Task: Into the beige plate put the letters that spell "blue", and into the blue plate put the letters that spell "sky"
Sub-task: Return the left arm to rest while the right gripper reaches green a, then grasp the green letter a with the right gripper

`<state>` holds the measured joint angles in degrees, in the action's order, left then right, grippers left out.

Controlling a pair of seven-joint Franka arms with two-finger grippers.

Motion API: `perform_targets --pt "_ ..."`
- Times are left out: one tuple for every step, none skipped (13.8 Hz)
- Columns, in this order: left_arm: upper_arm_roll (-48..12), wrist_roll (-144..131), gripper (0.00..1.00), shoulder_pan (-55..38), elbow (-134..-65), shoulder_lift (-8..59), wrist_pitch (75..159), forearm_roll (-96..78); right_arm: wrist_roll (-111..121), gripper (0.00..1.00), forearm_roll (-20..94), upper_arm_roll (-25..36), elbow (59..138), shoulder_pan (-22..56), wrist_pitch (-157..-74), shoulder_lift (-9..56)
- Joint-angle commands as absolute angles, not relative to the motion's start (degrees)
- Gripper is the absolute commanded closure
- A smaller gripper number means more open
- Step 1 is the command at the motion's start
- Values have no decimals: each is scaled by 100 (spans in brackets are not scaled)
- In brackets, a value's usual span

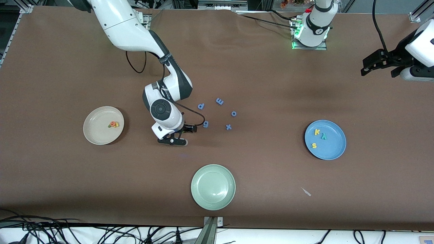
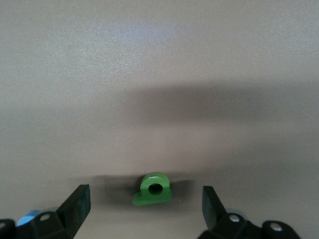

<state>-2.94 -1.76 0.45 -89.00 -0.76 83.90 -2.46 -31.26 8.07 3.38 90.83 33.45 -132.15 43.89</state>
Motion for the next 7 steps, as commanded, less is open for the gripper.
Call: perform_targets --pt "-229 -229 0 -35 -8604 88 8139 -343 -3138 11 844 308 8938 3340 -13219 4509" --pt "-220 -220 0 -18 -8604 88 8121 -343 -3103 18 844 316 8947 3340 -13219 4509" --pt "-220 -220 0 0 -8622 97 8104 -343 -3094 25 852 316 8956 3340 -13219 4509" --pt "-228 -202 0 52 -8622 105 8095 -351 -3111 29 853 316 8965 3349 -13219 4509" --pt "-229 -202 0 53 -8613 140 8095 -343 -3120 37 853 316 8974 3357 -13219 4517" --pt "-237 -211 0 44 -8605 141 8103 -343 -3103 45 853 316 8991 3366 -13193 4509" --pt "-246 -220 0 9 -8604 141 8095 -343 -3103 51 853 316 9017 3358 -13184 4509"
